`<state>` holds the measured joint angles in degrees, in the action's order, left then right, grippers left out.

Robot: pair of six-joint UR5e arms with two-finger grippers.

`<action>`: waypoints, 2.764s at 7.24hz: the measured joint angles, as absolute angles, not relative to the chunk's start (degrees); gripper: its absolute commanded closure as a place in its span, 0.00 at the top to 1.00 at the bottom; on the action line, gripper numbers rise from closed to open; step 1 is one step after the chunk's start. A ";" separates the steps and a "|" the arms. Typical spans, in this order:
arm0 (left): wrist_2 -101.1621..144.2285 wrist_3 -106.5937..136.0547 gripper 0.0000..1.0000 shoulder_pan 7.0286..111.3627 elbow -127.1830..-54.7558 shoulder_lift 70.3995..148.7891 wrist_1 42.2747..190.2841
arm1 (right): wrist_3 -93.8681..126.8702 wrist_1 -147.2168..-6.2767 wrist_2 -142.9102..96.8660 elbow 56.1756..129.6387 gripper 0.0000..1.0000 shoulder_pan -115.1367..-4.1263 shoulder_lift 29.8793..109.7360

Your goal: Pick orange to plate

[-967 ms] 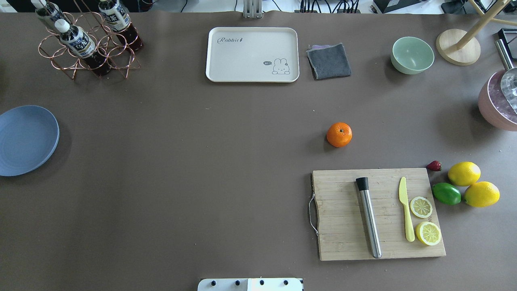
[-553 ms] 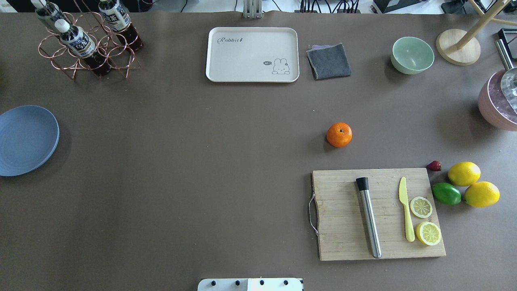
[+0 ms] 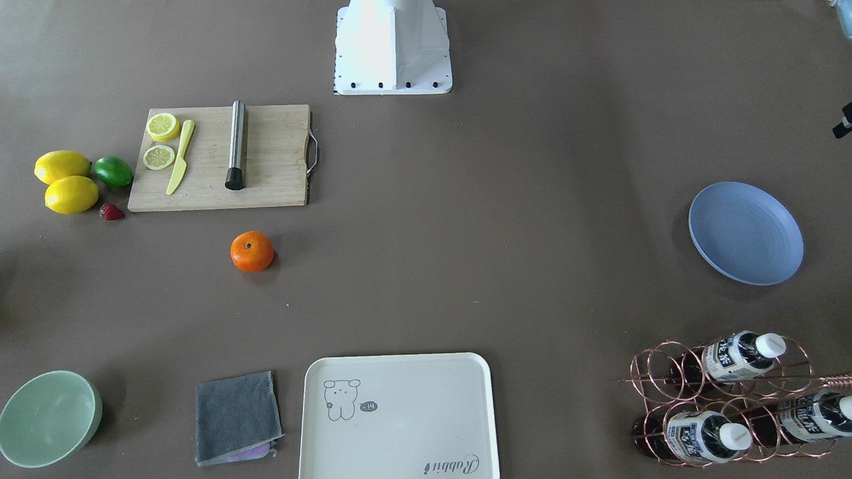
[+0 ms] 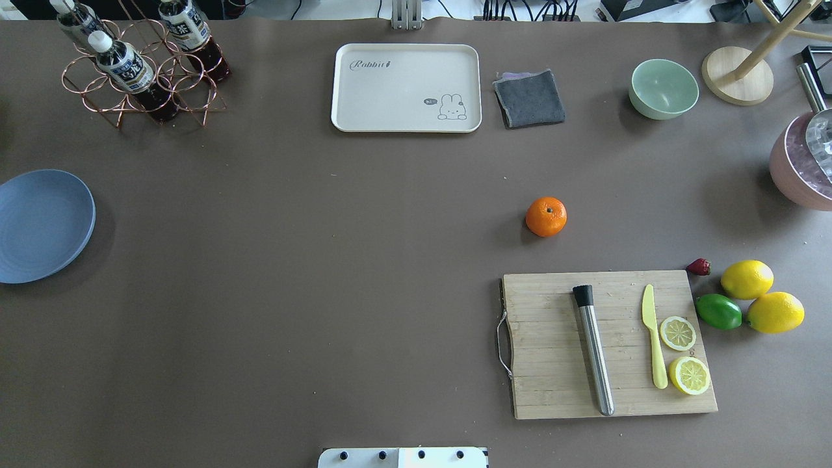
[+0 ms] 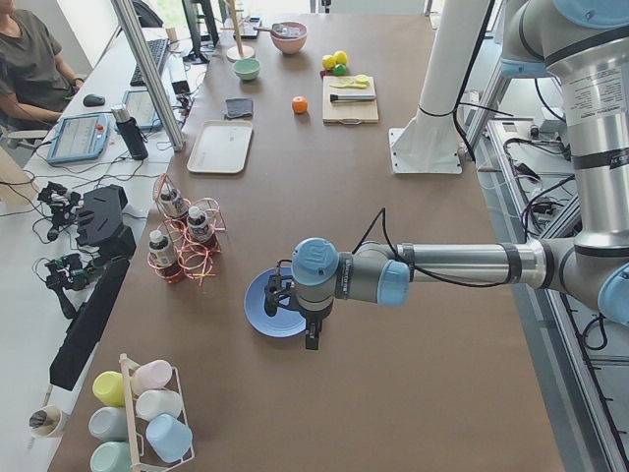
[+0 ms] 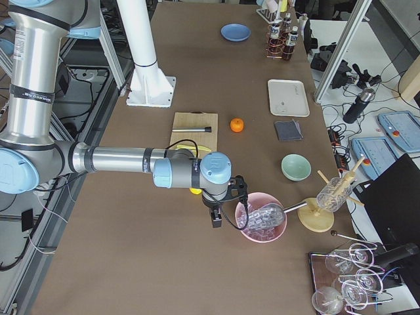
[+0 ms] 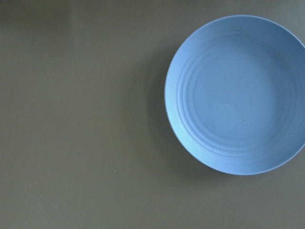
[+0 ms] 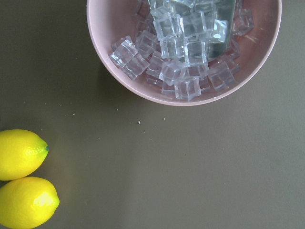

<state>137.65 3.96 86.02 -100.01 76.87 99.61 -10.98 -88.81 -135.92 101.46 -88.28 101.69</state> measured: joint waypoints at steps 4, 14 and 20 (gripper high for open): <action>137.79 10.55 0.97 81.98 -80.44 87.43 116.84 | -10.91 -88.80 -138.43 101.17 1.00 -87.65 102.12; 132.69 23.91 0.00 70.49 -70.62 90.68 133.41 | -10.07 -88.68 -138.75 101.16 1.00 -85.84 101.73; 139.22 50.75 0.00 65.51 -87.70 91.44 132.90 | 20.47 -88.61 -138.17 109.86 1.00 -74.50 90.97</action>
<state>139.22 50.75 65.51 -87.70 91.44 132.90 20.47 -88.61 -138.17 109.86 -74.50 90.97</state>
